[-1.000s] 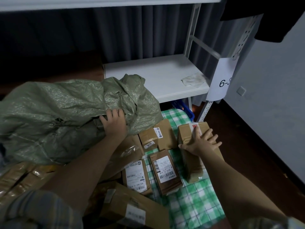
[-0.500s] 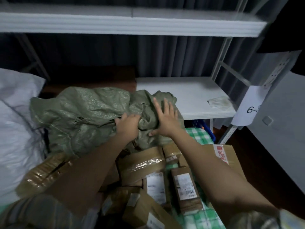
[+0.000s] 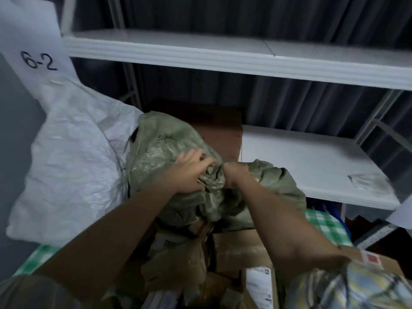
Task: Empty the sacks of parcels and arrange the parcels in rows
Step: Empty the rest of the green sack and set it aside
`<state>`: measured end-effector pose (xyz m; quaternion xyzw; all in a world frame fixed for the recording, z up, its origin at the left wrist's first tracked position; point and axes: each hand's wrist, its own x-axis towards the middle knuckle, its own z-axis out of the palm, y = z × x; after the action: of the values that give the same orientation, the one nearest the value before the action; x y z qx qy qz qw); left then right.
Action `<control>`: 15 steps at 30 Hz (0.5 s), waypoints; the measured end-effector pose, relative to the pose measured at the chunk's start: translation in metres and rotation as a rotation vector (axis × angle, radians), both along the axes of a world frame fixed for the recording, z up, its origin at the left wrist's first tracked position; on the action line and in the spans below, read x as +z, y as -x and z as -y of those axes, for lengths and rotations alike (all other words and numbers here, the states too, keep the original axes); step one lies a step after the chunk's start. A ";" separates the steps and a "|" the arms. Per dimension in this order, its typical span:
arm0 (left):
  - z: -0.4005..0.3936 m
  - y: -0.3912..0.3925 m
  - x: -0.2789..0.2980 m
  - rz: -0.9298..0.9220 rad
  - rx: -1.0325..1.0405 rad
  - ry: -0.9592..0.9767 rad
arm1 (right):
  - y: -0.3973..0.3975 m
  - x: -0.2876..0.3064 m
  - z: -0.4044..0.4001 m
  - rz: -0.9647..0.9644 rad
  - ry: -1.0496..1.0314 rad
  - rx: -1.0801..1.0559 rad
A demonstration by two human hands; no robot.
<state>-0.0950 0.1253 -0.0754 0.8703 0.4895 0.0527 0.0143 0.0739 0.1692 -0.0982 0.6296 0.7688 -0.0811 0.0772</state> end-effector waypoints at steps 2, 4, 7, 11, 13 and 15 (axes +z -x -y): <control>-0.006 0.016 0.002 -0.200 0.144 -0.066 | 0.010 0.004 -0.002 0.061 -0.052 0.043; -0.014 0.029 0.002 -0.288 0.212 -0.058 | 0.019 0.013 -0.003 0.144 -0.133 0.139; -0.030 0.042 0.003 -0.358 0.247 0.028 | 0.023 0.031 -0.003 0.185 -0.295 0.283; -0.043 0.049 0.005 -0.322 0.292 0.184 | 0.012 0.037 -0.002 0.194 -0.357 0.231; -0.044 0.045 0.002 -0.306 0.275 0.229 | 0.009 0.036 0.000 0.234 -0.280 0.208; -0.047 0.041 -0.002 -0.244 0.266 0.255 | 0.010 0.044 -0.002 0.240 -0.278 0.250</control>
<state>-0.1360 0.1723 -0.0778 0.7890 0.6009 -0.1141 0.0577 0.0639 0.1710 -0.0546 0.5393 0.8298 0.1114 0.0901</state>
